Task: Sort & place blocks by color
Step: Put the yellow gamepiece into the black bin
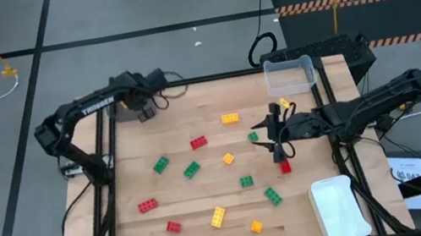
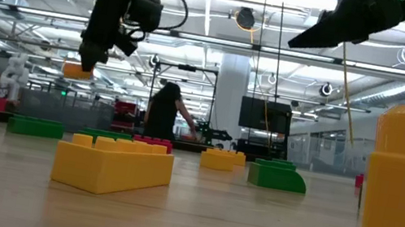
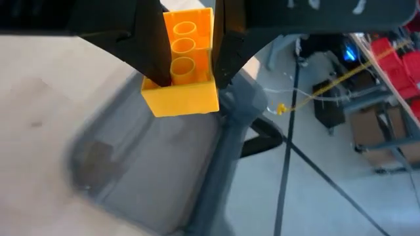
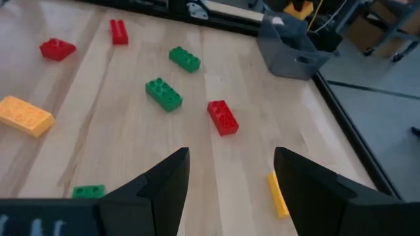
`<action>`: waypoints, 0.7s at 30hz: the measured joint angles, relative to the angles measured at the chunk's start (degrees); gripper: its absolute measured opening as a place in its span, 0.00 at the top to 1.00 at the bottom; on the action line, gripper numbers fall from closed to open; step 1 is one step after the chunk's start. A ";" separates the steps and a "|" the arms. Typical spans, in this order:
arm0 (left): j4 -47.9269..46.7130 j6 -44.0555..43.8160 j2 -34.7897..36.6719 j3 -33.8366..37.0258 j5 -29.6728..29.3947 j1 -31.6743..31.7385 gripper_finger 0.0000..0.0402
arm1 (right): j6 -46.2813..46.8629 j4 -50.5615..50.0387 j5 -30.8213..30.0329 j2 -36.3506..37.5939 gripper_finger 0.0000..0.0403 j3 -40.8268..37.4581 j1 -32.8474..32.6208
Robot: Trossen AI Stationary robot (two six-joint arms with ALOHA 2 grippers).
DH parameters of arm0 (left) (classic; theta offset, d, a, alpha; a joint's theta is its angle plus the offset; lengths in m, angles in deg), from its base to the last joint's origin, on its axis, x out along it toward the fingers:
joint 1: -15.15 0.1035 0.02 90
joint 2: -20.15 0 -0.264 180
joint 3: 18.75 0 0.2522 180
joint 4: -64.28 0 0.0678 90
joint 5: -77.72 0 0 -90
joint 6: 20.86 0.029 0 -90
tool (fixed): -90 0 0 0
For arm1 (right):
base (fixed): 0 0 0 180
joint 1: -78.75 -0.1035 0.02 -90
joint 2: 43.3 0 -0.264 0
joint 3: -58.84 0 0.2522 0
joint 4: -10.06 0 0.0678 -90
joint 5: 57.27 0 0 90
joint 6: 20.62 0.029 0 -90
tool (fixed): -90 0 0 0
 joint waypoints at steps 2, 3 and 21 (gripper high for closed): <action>2.93 1.79 0.21 -0.01 -0.05 2.52 0.80 | 0.07 0.43 -0.06 0.51 0.47 0.00 0.00; 4.22 2.63 0.20 -0.02 0.11 3.64 0.80 | 0.07 0.27 -0.07 0.79 0.47 0.00 0.00; 8.37 1.84 -0.43 -0.02 7.68 10.00 0.74 | 0.77 -0.34 0.02 3.60 0.47 0.00 0.02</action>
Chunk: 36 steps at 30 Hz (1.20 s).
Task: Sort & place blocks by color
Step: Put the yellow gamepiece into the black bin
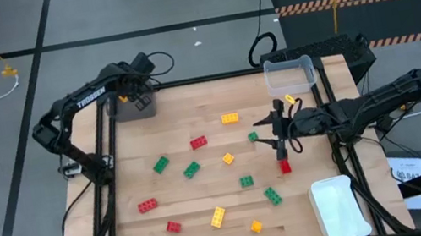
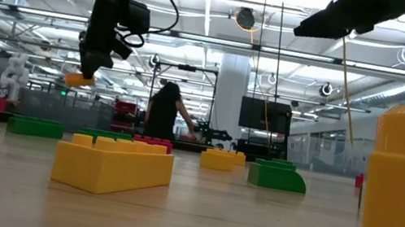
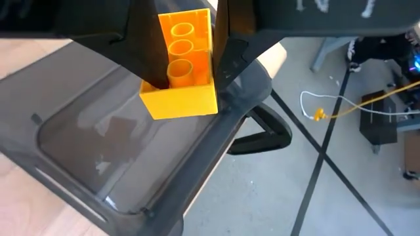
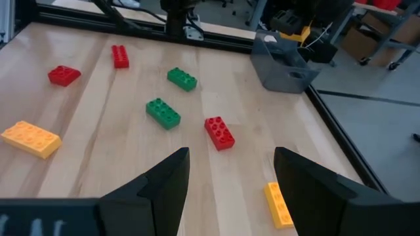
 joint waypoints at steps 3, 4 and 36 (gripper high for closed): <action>0.06 -0.64 0.00 0.00 0.00 -0.04 0.68 | 0.02 -0.08 0.02 0.00 0.47 0.00 -0.01; 0.09 -0.92 0.00 0.00 0.00 -0.04 0.65 | 0.02 -0.18 0.02 0.00 0.47 0.00 0.00; 7.84 -3.84 -0.58 5.09 8.41 1.16 0.40 | 0.04 -0.37 0.13 0.00 0.47 0.00 0.00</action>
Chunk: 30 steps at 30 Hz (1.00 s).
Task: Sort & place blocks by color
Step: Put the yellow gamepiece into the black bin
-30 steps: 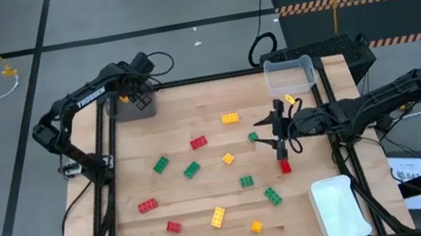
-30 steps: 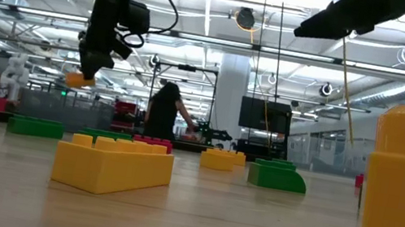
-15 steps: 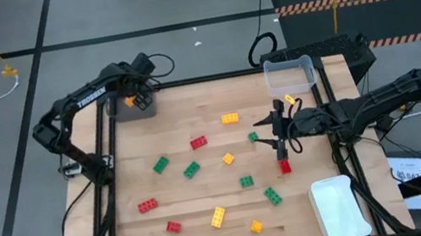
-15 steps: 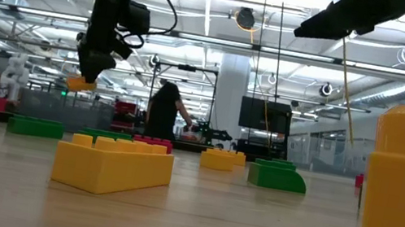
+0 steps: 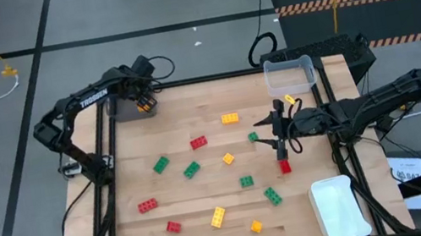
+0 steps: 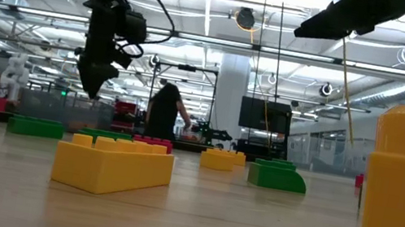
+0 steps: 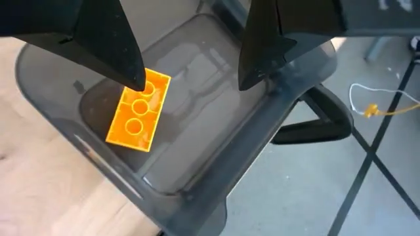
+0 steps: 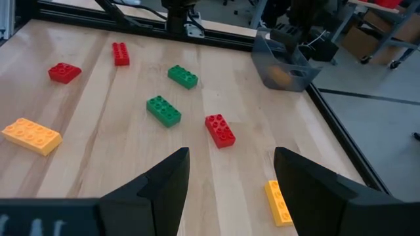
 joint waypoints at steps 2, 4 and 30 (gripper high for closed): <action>0.46 0.50 1.16 -0.02 0.11 -0.26 0.41 | -0.04 -0.02 0.00 0.00 0.47 0.00 0.00; 0.79 0.99 2.29 -0.42 1.01 -1.11 0.42 | -0.07 0.00 -0.02 0.00 0.47 0.00 0.01; 22.77 -3.23 -8.99 -4.17 16.59 -31.76 0.44 | -2.76 1.81 -0.11 -0.02 0.47 0.00 2.06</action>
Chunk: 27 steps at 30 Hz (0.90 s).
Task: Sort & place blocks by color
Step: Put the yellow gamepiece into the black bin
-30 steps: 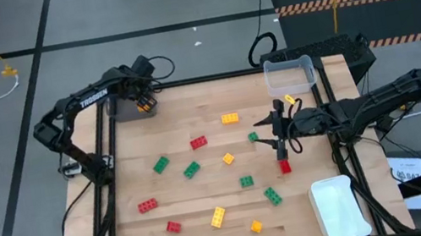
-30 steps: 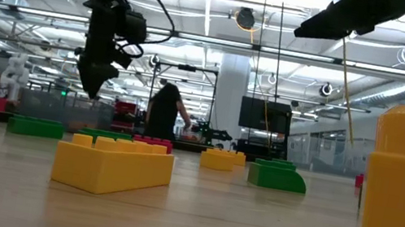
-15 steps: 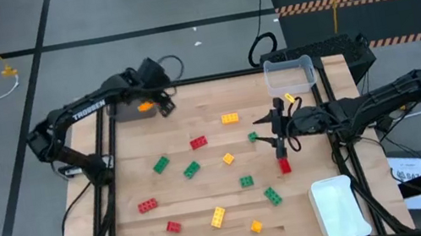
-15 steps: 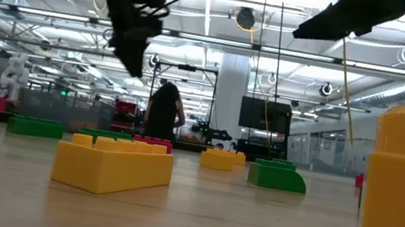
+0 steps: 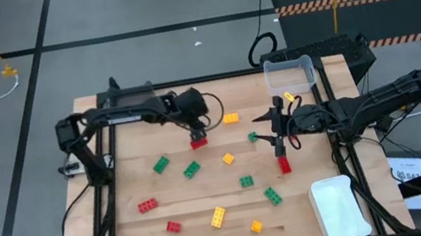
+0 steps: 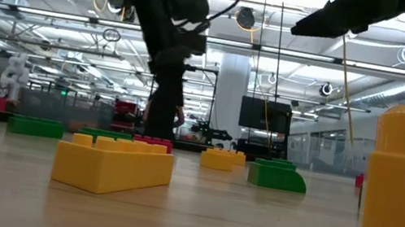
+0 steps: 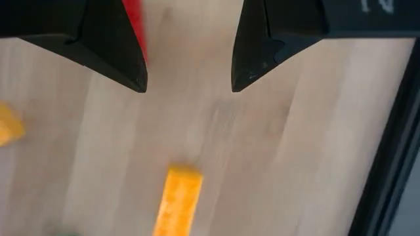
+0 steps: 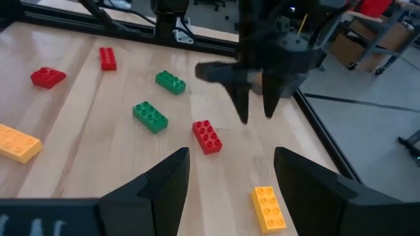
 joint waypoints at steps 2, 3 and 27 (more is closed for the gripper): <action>2.53 0.84 -0.88 0.00 -0.33 -1.08 0.44 | -0.30 0.02 -0.02 0.00 0.47 0.00 0.01; 4.43 1.29 -1.11 0.00 -0.82 -1.46 0.44 | -0.38 0.02 0.00 0.00 0.47 0.00 0.02; 15.80 3.55 -16.24 -9.82 3.26 -0.34 0.44 | -0.43 0.35 0.39 0.00 0.47 0.02 -0.08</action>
